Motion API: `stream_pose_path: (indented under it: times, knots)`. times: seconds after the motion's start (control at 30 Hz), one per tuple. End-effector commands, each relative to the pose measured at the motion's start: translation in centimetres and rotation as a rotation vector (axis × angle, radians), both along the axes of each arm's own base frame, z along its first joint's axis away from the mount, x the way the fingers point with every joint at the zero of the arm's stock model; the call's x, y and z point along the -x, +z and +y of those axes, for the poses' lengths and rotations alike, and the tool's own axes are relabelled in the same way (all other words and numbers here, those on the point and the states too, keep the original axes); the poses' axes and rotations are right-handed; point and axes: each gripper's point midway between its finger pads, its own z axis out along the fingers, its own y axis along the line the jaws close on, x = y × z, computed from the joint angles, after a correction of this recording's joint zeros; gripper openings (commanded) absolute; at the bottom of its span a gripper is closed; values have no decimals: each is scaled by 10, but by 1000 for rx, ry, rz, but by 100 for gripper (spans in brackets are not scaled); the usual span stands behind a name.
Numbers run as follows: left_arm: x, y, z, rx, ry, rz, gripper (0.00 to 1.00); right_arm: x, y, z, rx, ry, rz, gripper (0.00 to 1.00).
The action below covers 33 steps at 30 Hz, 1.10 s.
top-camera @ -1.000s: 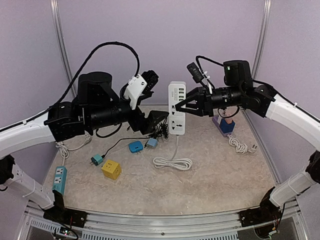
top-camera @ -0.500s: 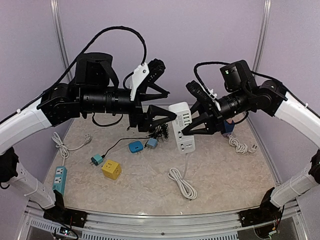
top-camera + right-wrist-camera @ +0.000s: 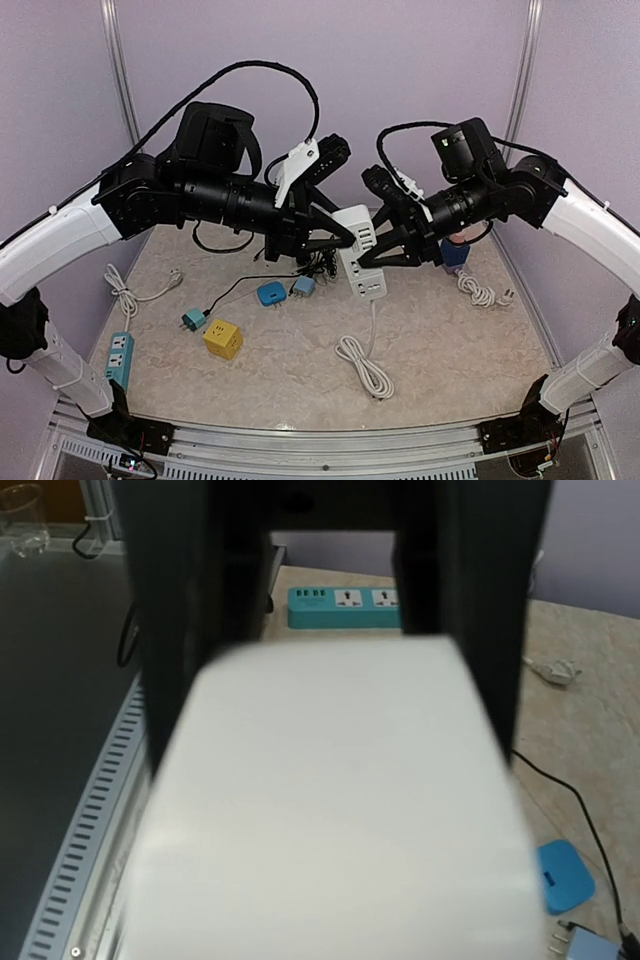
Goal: Insert the plug
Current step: Place the socket at the center of the board.
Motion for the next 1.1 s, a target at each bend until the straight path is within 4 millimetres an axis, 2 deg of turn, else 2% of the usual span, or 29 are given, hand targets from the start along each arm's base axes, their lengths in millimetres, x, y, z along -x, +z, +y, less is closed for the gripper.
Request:
stream_pose_path:
  times: [0.0,0.03,0.1,0.13,0.17,0.2,0.23,0.3,0.4,0.53,0.67,0.73,0.87,0.93,1.07]
  knots:
    - [-7,-5,-3,-1,16,31,0,-6,14,5,-29,-31,-41,0]
    - [-12,-5,-3,15,42,35,0,-13,14,6,-32,-74,-48,10]
    - [-28,1,3,68,136,41,0,-34,19,3,-57,-216,-65,55]
    - [-41,1,7,95,206,51,0,-46,24,0,-83,-299,-87,70]
    - [-55,12,14,157,289,51,0,-62,25,-6,-104,-410,-102,82]
    - [-70,14,22,198,374,72,0,-72,30,-10,-158,-487,-103,95]
    - [-83,16,32,241,445,105,0,-77,36,-13,-225,-539,-90,99]
    - [-99,19,42,337,509,180,0,-74,50,-12,-395,-550,-68,100]
    - [-112,18,55,448,560,279,0,-72,42,-9,-502,-598,-90,100]
    - [-119,10,58,464,583,327,0,-88,23,-4,-501,-697,-115,100]
    - [-121,1,57,461,593,351,0,-101,1,15,-429,-719,-126,100]
    - [-122,4,58,473,594,347,0,-108,-17,26,-379,-720,-112,100]
    - [-121,6,59,493,590,343,0,-118,-35,35,-329,-737,-109,99]
    - [-122,3,61,490,597,343,0,-123,-37,35,-316,-764,-114,92]
    - [-125,-6,68,496,625,353,0,-131,-39,27,-304,-827,-124,58]
